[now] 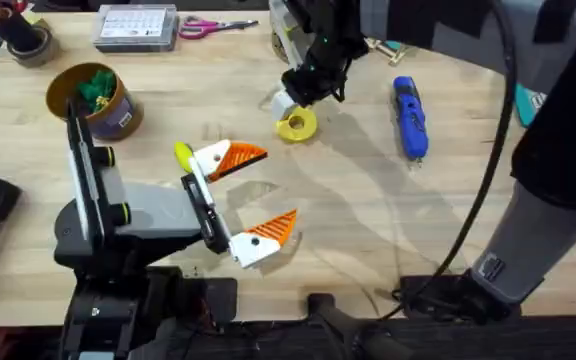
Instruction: Pick up the gripper from the table and insert it into the empty holder that is missing its gripper. Then pick up a screw, insert it into the mounting hole, and use the screwdriver to tighten it. Finally, clean up the table by picking up the vegetable and placing it into the bucket.
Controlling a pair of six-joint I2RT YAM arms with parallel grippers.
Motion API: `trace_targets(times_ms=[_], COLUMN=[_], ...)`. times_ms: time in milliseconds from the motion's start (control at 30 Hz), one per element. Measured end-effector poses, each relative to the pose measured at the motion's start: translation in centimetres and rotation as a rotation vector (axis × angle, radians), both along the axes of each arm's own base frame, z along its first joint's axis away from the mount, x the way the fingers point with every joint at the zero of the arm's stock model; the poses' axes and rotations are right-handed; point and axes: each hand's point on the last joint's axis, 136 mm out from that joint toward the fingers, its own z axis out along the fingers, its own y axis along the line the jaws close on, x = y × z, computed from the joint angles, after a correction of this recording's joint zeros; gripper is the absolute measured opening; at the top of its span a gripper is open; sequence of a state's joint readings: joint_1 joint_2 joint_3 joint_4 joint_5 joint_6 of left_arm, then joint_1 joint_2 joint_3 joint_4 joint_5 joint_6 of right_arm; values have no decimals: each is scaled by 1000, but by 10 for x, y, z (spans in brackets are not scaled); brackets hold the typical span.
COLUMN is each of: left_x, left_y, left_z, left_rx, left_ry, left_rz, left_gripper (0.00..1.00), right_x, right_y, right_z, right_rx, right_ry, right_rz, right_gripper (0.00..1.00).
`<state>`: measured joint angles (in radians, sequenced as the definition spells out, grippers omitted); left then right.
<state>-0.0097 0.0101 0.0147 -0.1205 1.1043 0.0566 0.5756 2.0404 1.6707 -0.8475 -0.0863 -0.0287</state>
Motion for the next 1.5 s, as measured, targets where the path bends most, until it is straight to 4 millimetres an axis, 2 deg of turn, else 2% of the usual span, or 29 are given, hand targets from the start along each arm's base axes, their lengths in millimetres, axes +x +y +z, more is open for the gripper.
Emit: trace_targets(times_ms=[400, 500, 1033, 1500], left_x=[0, 0, 0, 0], left_y=[0, 0, 0, 0], left_z=[0, 0, 0, 0], left_rx=[0, 0, 0, 0], left_ry=[0, 0, 0, 0], left_rz=[0, 0, 0, 0], left_gripper=[985, 985, 985, 985], right_x=[6, 9, 10, 10], right_y=[11, 12, 18, 19], right_z=[-18, -17, -16, -16], right_rx=[-5, -4, 4, 5], right_ry=[-11, -27, -43, -46], right_rz=[13, 13, 19, 22], right_gripper=[644, 634, 434, 421])
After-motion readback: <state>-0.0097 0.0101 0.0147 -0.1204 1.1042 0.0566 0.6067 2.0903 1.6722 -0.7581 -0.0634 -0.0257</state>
